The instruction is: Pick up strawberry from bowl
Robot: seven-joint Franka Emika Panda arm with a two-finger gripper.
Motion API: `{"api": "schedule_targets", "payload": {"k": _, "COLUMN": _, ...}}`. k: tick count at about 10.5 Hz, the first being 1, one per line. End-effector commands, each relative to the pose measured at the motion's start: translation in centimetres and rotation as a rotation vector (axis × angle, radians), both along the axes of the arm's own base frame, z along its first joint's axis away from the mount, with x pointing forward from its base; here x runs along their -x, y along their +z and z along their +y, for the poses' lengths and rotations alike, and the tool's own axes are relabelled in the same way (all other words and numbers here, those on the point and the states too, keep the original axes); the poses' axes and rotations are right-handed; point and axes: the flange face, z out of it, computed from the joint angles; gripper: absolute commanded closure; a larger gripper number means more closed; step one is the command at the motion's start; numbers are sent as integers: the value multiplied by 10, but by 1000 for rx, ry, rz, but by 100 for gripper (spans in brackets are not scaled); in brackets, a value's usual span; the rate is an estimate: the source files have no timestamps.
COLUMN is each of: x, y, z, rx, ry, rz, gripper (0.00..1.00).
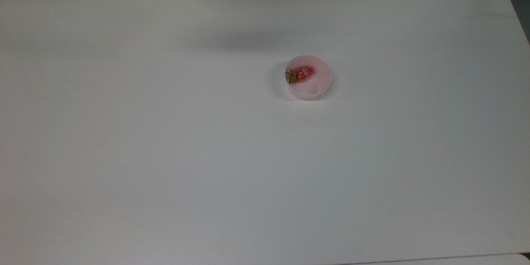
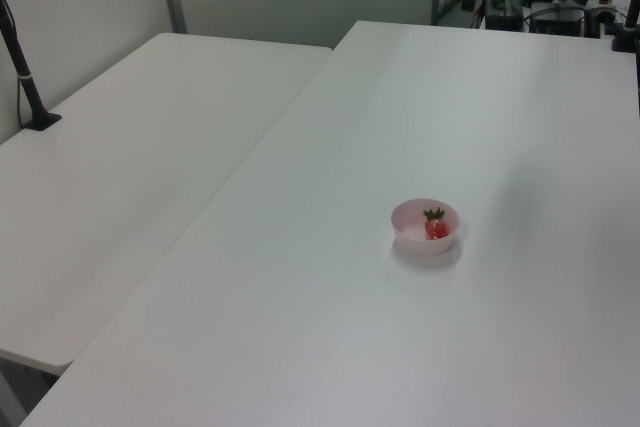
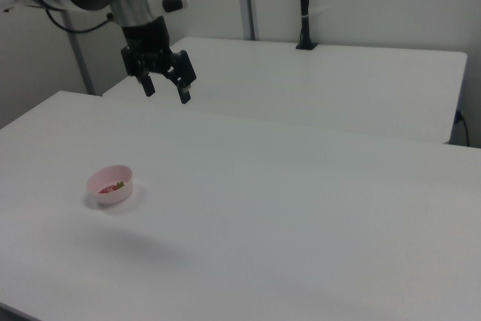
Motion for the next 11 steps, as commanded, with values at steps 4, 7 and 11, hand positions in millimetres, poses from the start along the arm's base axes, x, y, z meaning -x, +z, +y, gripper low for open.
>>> {"api": "schedule_targets", "payload": {"k": 4, "x": 6, "y": -132, "z": 104, "rx": 1, "ry": 100, "rz": 191, "gripper": 0}}
{"api": "schedule_targets", "payload": {"k": 7, "x": -2, "y": -181, "z": 161, "rx": -24, "ry": -237, "rz": 185, "gripper": 5}}
{"api": "schedule_targets", "payload": {"k": 11, "x": -4, "y": -223, "z": 221, "rx": -44, "ry": -625, "rz": 187, "gripper": 7}}
